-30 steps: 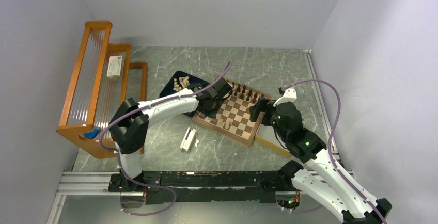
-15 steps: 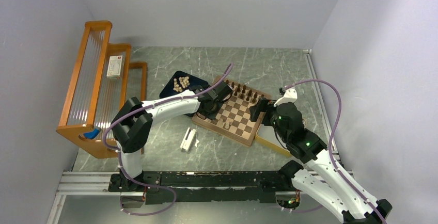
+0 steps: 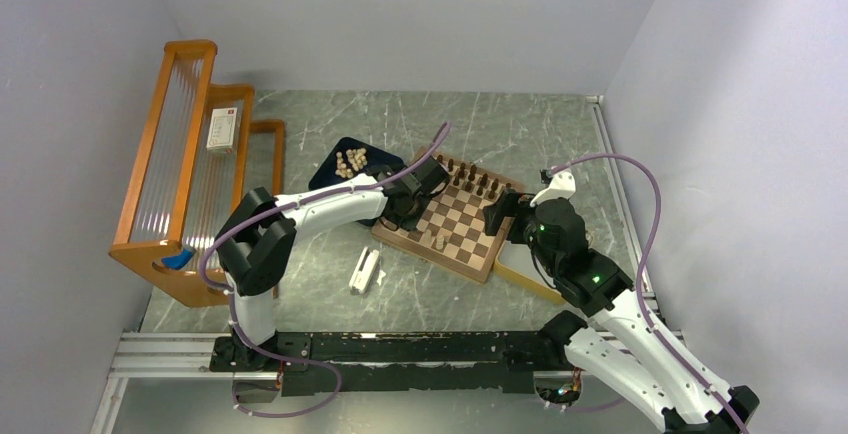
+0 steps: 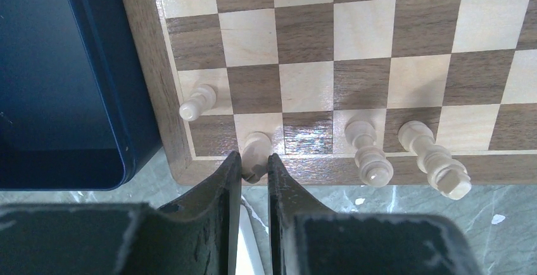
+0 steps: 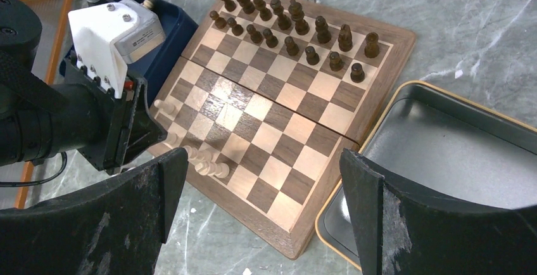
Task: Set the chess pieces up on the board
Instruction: Place the chess piece on the chessboard.
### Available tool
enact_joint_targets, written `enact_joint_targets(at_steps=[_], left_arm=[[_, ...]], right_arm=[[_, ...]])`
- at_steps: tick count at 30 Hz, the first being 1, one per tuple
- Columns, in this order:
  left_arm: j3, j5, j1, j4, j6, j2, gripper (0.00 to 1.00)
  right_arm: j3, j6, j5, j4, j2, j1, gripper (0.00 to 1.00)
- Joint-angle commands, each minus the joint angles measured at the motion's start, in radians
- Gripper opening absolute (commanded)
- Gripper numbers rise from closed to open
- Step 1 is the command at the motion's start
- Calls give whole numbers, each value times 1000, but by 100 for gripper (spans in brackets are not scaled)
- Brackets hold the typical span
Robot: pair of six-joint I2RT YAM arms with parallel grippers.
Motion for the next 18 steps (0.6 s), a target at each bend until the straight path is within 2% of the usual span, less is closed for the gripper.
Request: enact_joint_targets(at_steps=[1,18], left_arm=[[-11,-1,3,31,-10,11,14],[-11,12,3,26,-17,27,15]], right_arm=[[8,-1,7,13,-12,3,95],[3,7,1,15,-11,4,94]])
